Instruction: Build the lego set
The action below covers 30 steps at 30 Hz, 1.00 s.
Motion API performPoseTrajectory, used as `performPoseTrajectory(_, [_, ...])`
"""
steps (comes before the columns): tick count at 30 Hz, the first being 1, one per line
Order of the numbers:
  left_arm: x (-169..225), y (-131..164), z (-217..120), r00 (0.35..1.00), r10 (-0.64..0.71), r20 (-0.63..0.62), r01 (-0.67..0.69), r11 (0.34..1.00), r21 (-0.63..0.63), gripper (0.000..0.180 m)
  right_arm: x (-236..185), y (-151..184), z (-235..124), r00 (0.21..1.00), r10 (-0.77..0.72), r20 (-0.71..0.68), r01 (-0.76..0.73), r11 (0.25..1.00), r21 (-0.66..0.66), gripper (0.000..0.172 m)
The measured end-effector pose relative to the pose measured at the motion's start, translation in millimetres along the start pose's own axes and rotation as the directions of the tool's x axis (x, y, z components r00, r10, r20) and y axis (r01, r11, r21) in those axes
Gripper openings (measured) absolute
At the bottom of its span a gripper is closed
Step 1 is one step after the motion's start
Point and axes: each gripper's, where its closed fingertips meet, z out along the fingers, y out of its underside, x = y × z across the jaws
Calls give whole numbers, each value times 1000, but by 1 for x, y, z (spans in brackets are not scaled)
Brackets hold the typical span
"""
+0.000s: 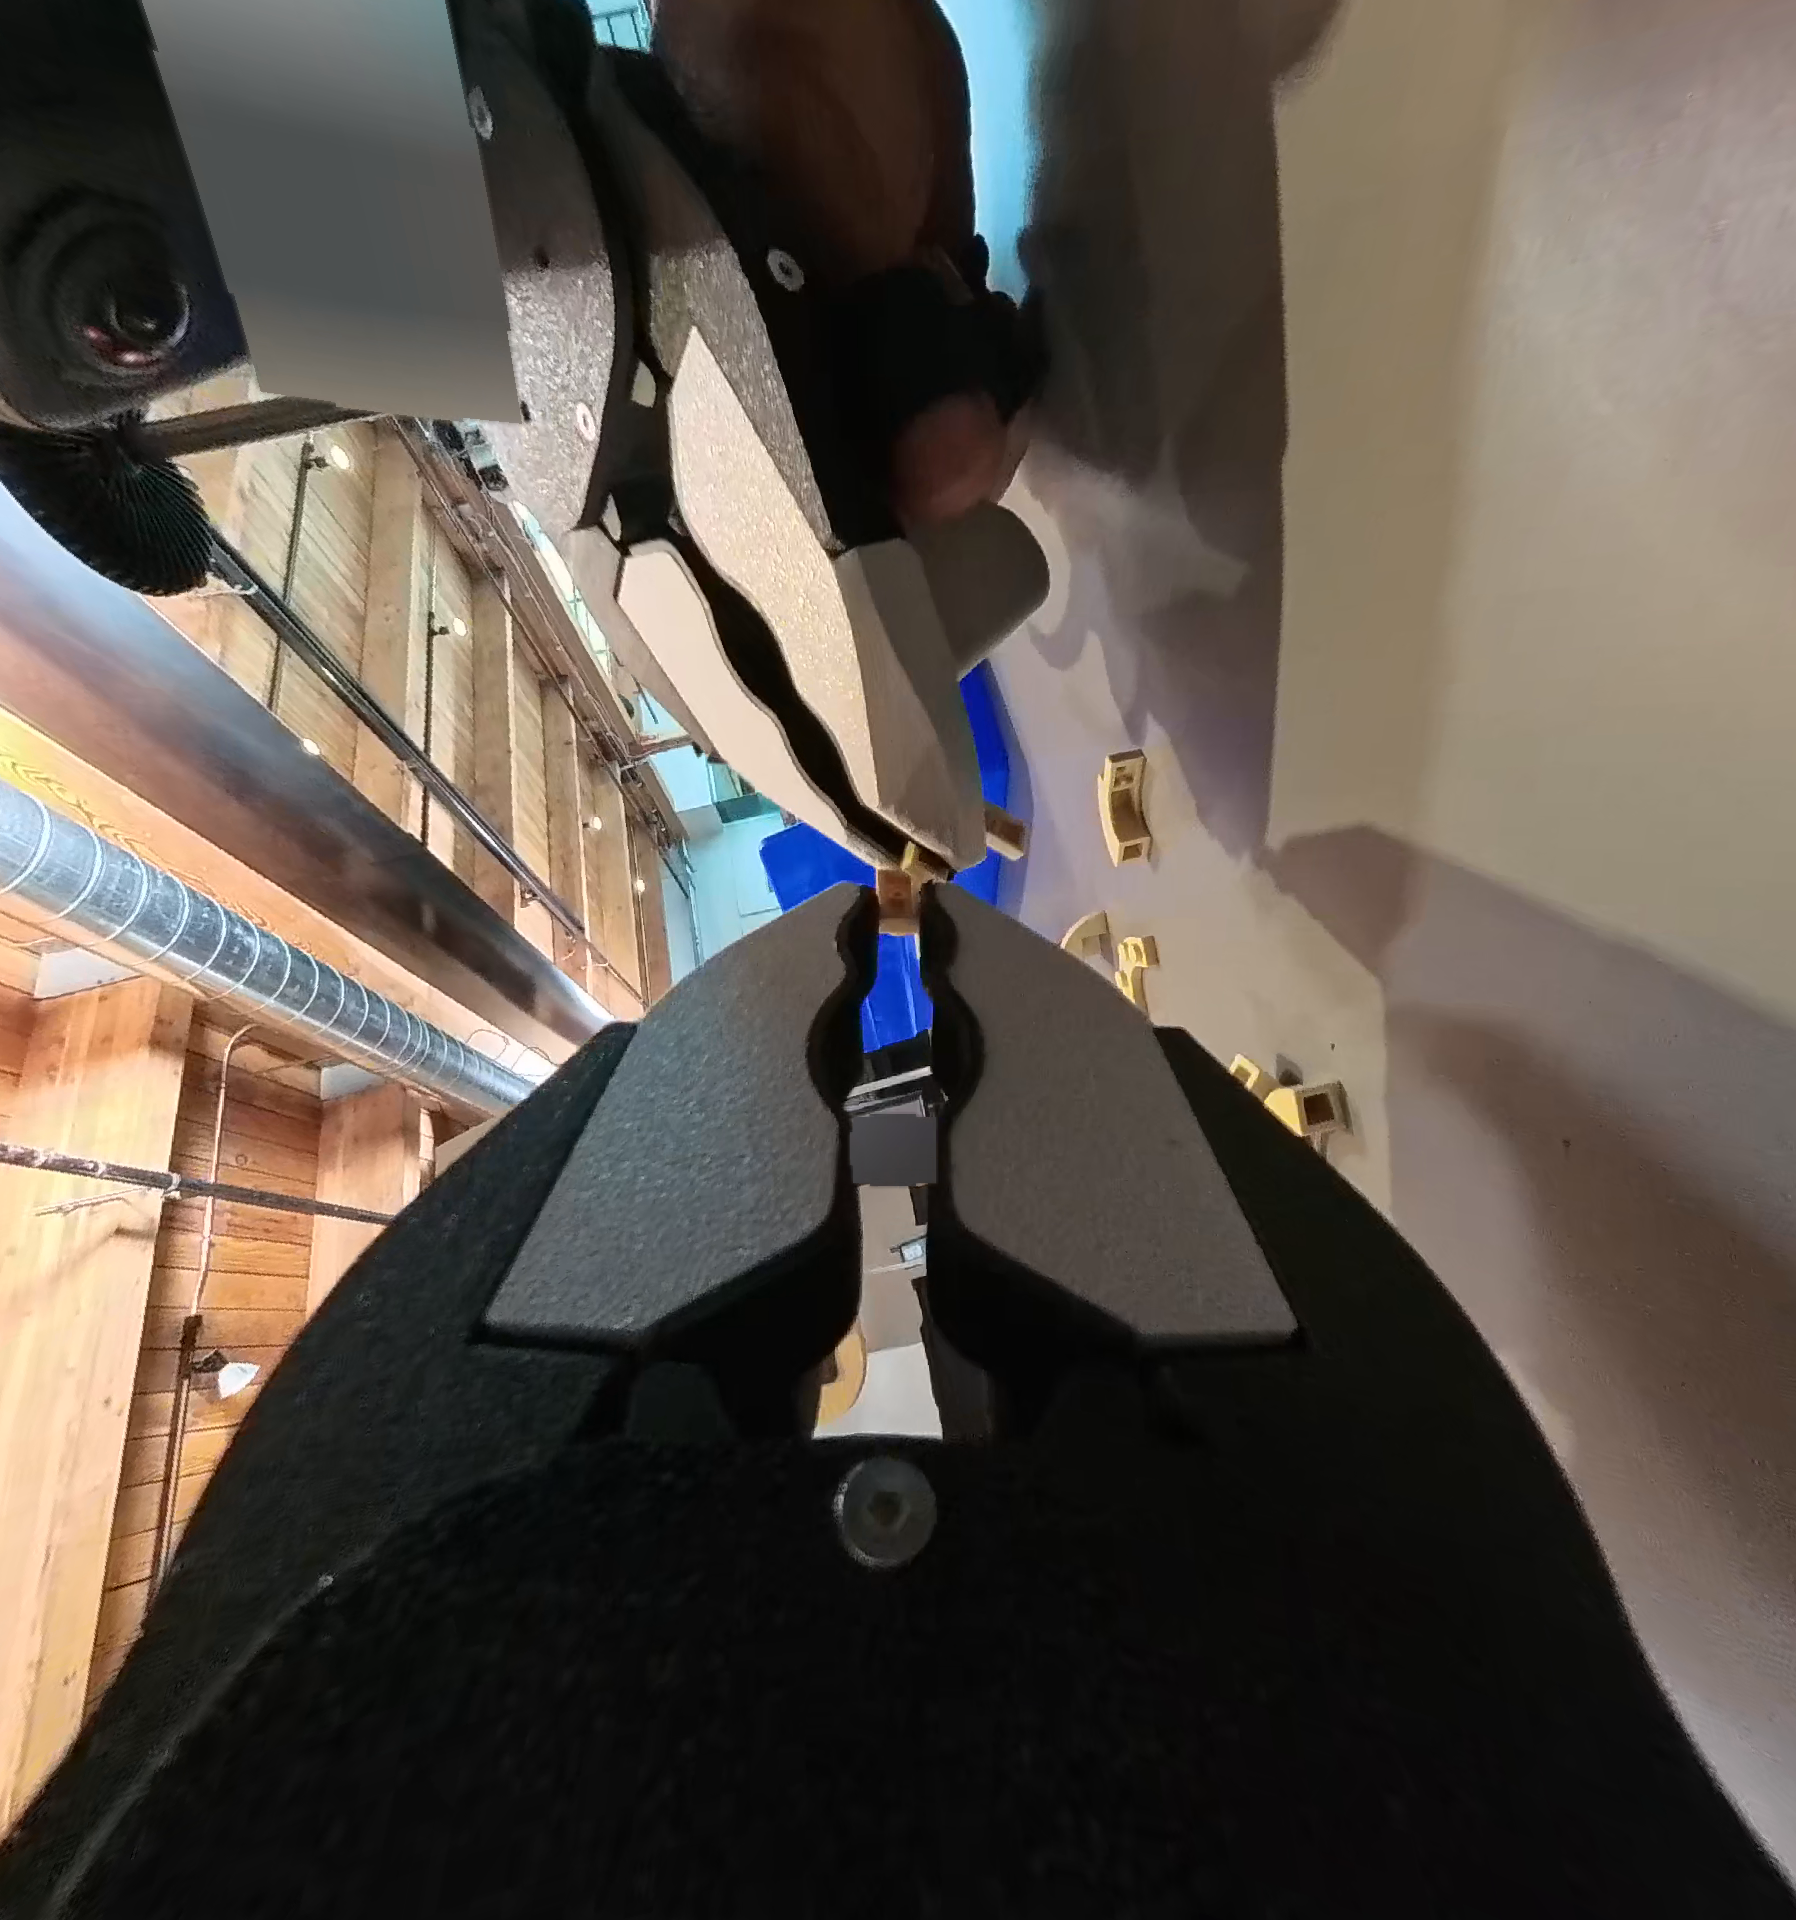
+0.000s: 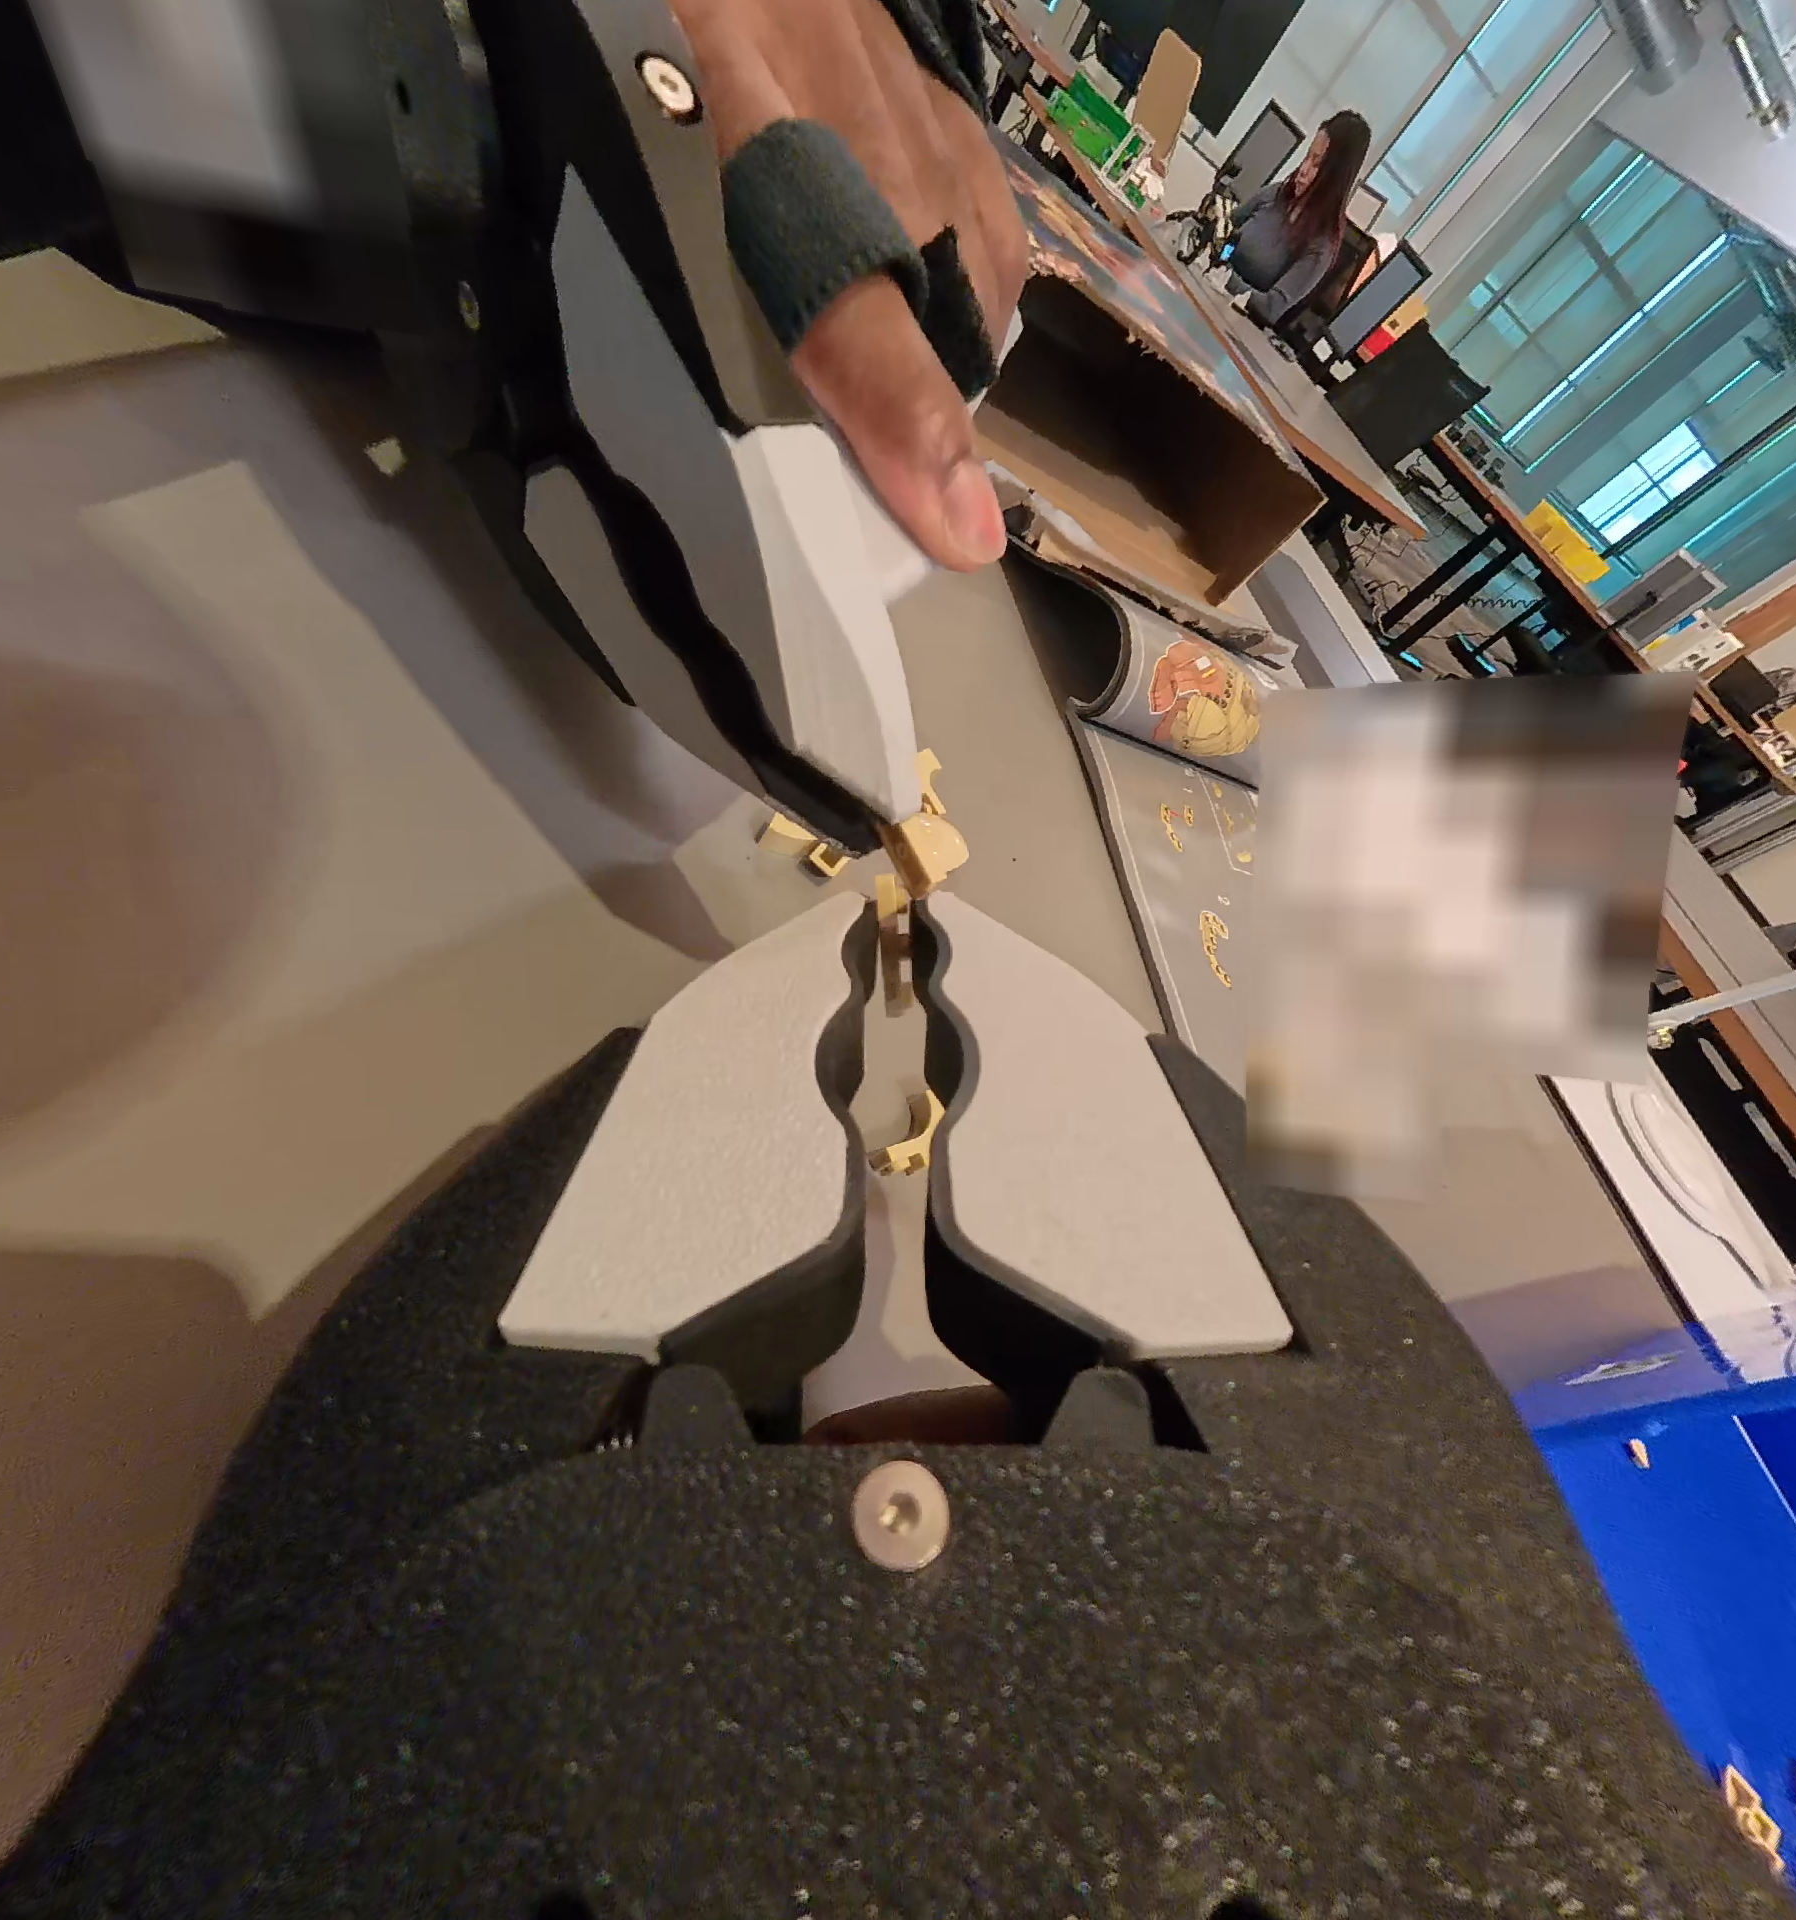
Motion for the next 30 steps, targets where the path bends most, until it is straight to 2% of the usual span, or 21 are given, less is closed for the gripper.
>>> performPoseTrajectory(10, [-2, -3, 0, 999, -40, 27, 39, 999, 30, 7, 0, -2, -2, 1000, 2, 7, -3, 1000, 18, 5])
performPoseTrajectory(19, [-1, -5, -1, 942, -335, -31, 336, 936, 105, 7, -2, -1, -2, 999, -48, 6, 48, 999, 9, 4])
performPoseTrajectory(22, [-6, -6, -3, 926, -376, -31, 376, 916, 139, 7, -2, -3, -3, 999, -43, 9, 43, 999, 15, 4])
performPoseTrajectory(25, [-6, -5, -6, 949, -315, -26, 316, 940, 131, 7, -4, -3, -3, 999, -23, 34, 23, 1000, 21, 4])
performPoseTrajectory(30, [9, -6, -9, 996, -50, -72, 57, 993, 103, 6, -5, -6, -5, 998, 1, 61, -4, 999, 46, 5])
